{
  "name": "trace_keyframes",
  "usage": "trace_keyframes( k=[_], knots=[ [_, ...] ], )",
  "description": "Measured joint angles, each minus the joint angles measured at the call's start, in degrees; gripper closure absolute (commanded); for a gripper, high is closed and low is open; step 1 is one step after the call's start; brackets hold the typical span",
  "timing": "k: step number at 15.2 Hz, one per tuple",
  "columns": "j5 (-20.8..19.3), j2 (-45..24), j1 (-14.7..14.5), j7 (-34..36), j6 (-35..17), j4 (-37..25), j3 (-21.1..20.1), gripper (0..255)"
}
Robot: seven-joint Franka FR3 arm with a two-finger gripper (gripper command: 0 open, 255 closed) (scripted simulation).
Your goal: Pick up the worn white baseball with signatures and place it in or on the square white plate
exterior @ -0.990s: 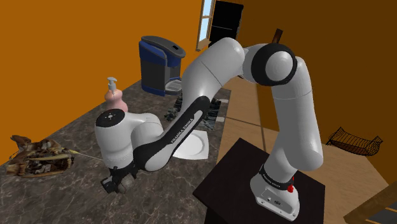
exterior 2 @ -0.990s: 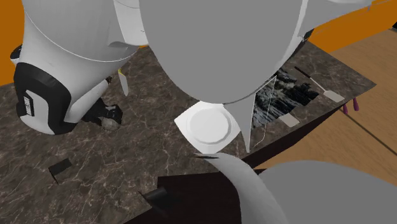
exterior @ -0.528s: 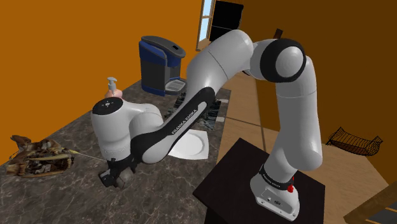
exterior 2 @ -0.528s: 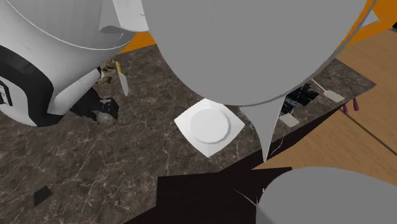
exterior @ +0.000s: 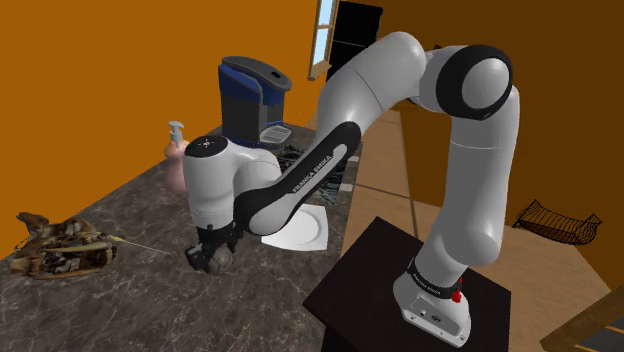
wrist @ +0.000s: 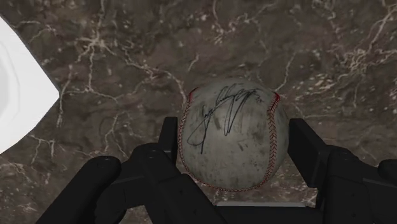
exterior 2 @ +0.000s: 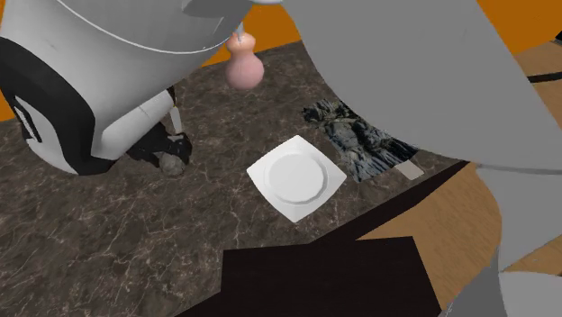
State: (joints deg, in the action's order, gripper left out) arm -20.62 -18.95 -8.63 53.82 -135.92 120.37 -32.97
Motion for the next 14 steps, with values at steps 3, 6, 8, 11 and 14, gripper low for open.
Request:
trace_keyframes(
  k=[3, 6, 8, 11, 14],
  knots=[
    [2.1, 3.8, 4.0, -4.5, -2.7, 5.3, 0.0, 255],
    [5.1, 7.9, 7.6, -9.4, -4.7, 10.3, -0.1, 255],
    [7.1, 10.5, 10.0, -13.4, -6.2, 13.4, 0.3, 255],
    [9.8, 13.9, 13.0, -19.1, -8.3, 17.9, 1.2, 255],
    [12.9, 17.3, 15.5, -25.0, -10.0, 22.0, 2.5, 255]
  ],
)
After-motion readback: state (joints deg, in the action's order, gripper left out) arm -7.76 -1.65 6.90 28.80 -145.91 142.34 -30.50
